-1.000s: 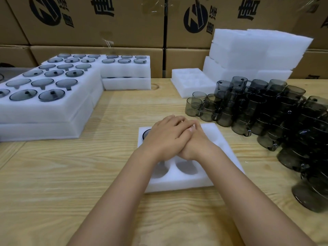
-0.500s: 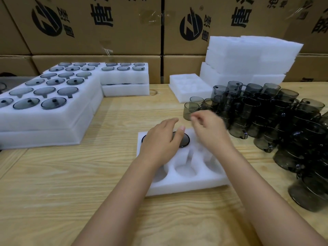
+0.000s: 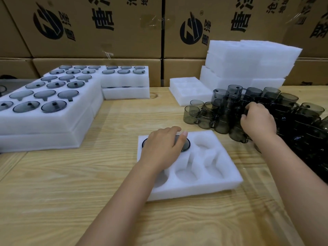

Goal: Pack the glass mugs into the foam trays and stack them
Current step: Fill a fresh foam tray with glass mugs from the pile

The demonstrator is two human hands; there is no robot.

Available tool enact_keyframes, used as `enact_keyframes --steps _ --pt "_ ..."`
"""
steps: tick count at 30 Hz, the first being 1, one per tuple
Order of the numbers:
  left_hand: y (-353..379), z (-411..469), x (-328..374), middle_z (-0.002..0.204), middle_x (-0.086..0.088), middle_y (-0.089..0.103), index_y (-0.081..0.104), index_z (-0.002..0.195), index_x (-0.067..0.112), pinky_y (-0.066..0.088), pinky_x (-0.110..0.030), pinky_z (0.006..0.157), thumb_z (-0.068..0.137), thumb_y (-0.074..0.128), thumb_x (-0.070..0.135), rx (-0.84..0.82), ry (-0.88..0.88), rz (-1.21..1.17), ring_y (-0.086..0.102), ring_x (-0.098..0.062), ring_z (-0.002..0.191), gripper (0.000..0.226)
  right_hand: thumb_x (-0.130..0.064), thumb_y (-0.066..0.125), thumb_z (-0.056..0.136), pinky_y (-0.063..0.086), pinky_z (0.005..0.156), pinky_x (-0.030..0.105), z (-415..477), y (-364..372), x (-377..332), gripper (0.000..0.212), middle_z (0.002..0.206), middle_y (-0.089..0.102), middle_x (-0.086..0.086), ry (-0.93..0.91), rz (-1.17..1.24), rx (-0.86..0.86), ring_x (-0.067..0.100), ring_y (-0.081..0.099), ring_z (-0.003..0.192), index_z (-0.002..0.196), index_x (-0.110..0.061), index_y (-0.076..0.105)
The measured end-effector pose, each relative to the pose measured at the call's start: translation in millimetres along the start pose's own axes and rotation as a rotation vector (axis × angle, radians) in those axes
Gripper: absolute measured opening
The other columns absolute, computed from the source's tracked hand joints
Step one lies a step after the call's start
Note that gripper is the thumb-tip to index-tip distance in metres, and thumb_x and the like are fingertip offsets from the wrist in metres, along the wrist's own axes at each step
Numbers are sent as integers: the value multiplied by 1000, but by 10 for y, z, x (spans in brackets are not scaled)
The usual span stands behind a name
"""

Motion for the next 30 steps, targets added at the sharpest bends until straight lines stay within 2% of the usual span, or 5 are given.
enact_keyframes --steps 8,14,23,26,30 --pt "1 10 -5 130 3 58 49 135 23 31 -28 90 99 36 43 13 -3 -15 47 -20 121 43 -5 53 89 44 79 38 -283 -102 -117 19 107 62 16 -13 215 125 36 55 100 106 -6 61" --pt "-18 6 1 141 6 50 39 144 26 18 -15 87 100 39 33 31 177 -62 36 -9 126 44 -5 62 82 38 63 20 -832 -131 -436 14 71 58 -9 -227 611 125 5 52 62 90 -17 65" --pt "-52 -17 93 131 2 60 52 136 16 35 -27 98 98 48 17 50 462 -90 52 -13 122 38 1 63 84 41 64 12 -991 -47 -496 16 99 53 -3 -382 816 48 13 52 72 85 -15 62" --pt "-56 -21 114 129 1 62 54 135 12 40 -28 98 97 50 10 29 520 -89 56 -17 121 39 -4 60 87 40 70 6 -975 -24 -437 17 116 47 -13 -345 865 -26 6 55 94 87 -21 60" --pt "-39 -31 116 124 -6 64 60 129 11 47 -41 87 95 49 14 28 542 -46 61 -28 107 35 -5 57 90 46 81 18 -950 -3 -356 29 93 63 -26 -330 958 -197 -5 58 96 82 -33 58"
Point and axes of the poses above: each hand's wrist, its own z-axis towards the middle knuckle, its own y-axis out of the palm, x = y × z, the point moved 2 cm from there along z, towards the middle knuckle
